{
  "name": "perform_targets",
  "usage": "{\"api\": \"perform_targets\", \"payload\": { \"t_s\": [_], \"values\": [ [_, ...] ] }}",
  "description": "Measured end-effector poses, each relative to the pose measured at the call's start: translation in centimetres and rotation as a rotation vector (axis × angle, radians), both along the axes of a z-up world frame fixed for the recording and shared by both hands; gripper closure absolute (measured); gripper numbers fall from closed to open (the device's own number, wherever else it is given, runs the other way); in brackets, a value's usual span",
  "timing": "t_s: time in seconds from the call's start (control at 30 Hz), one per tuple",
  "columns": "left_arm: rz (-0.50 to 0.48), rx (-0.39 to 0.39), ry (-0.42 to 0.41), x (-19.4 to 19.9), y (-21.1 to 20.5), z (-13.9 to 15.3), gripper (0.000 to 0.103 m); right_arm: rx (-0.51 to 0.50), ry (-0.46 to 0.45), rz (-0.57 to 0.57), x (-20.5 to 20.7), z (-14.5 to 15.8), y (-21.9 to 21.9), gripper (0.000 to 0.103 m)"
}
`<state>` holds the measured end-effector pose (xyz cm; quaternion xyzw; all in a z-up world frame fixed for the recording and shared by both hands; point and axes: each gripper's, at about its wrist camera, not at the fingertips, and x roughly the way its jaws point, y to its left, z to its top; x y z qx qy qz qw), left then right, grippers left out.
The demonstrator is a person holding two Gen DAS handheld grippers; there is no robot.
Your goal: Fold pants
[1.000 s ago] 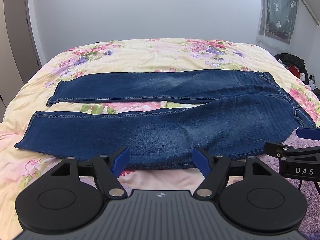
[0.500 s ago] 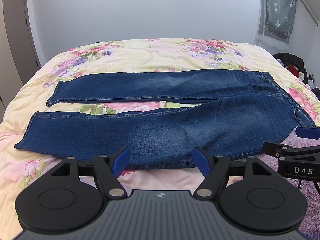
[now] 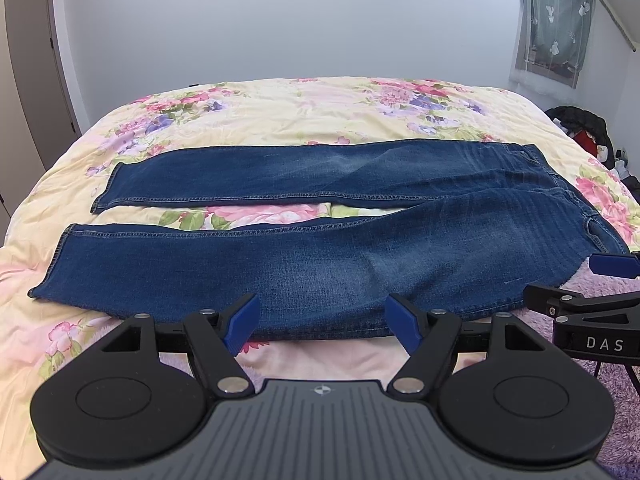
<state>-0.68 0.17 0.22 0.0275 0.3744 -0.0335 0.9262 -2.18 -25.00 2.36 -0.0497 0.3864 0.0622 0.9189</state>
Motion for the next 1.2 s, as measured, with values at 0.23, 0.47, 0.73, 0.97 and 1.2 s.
{"api": "perform_targets", "payload": {
  "t_s": [0.23,0.47,0.73,0.97,1.2],
  "values": [
    [-0.002,0.000,0.000,0.1,-0.5,0.2,0.019,0.000,0.000,0.002,0.0,0.1,0.2,0.021],
    [-0.002,0.000,0.000,0.1,-0.6,0.2,0.019,0.001,-0.001,0.006,0.0,0.3,0.1,0.021],
    [-0.003,0.000,0.002,0.0,-0.7,0.3,0.019,0.001,-0.001,0.006,-0.1,0.3,0.1,0.021],
    [-0.014,0.032,-0.008,0.7,1.2,0.9,0.024,0.026,-0.001,0.035,0.5,0.8,-1.7,0.021],
    [0.001,0.164,-0.029,2.4,6.5,2.6,0.027,0.035,-0.040,0.008,3.3,3.2,-8.4,0.021]
  ]
}}
